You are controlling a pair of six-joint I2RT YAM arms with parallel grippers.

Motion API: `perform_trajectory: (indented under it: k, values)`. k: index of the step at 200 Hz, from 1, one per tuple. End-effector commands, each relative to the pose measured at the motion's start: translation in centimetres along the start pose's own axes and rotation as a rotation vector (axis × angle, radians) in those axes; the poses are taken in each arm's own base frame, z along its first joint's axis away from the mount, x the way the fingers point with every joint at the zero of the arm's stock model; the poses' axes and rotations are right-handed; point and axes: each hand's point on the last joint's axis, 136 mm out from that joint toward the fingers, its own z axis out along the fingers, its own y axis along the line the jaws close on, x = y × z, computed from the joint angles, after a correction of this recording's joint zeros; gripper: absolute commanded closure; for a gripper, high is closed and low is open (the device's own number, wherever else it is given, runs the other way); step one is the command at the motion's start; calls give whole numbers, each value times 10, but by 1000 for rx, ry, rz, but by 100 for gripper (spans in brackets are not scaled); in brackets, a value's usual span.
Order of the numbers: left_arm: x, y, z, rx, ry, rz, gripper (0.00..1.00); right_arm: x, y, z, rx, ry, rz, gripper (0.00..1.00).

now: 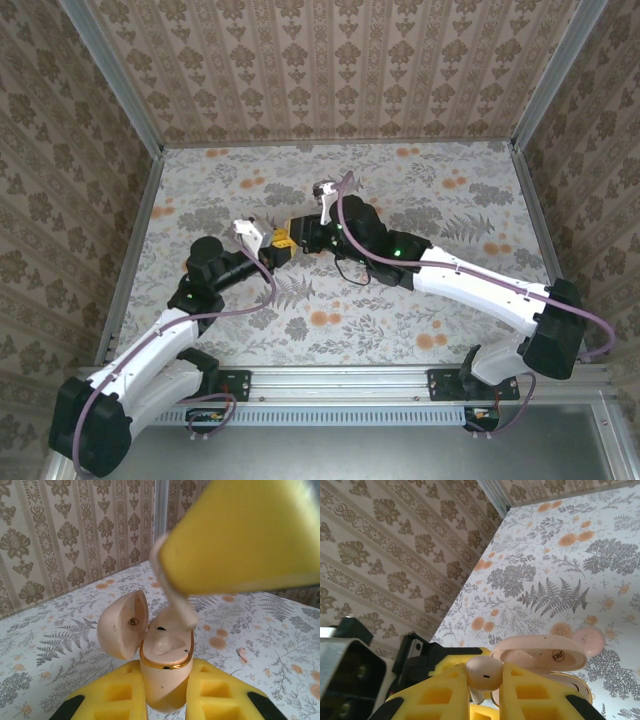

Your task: Insert the wireless bluetooth earbuds into the charging case

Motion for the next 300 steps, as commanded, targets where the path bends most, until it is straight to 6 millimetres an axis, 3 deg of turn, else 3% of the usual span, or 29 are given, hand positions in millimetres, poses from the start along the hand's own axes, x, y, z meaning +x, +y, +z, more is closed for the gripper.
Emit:
perform_trajectory:
  k: [1,108,186,263,300]
  values:
    - [-21,-2,-3,-7,-71,12,100,0,4,5,-14,-17,3,82]
    - [-24,1,-9,-42,-89,6,100,-1,1,2,5,-43,-2,82]
    - [-29,7,-8,-68,-109,-41,100,-19,1,-12,38,-92,-22,81]
    - [-20,6,-3,-51,-99,-65,100,-18,-10,-16,88,-74,-64,81]
    - [-18,6,-9,-66,-98,-47,100,-24,-5,-15,72,-89,-69,81]
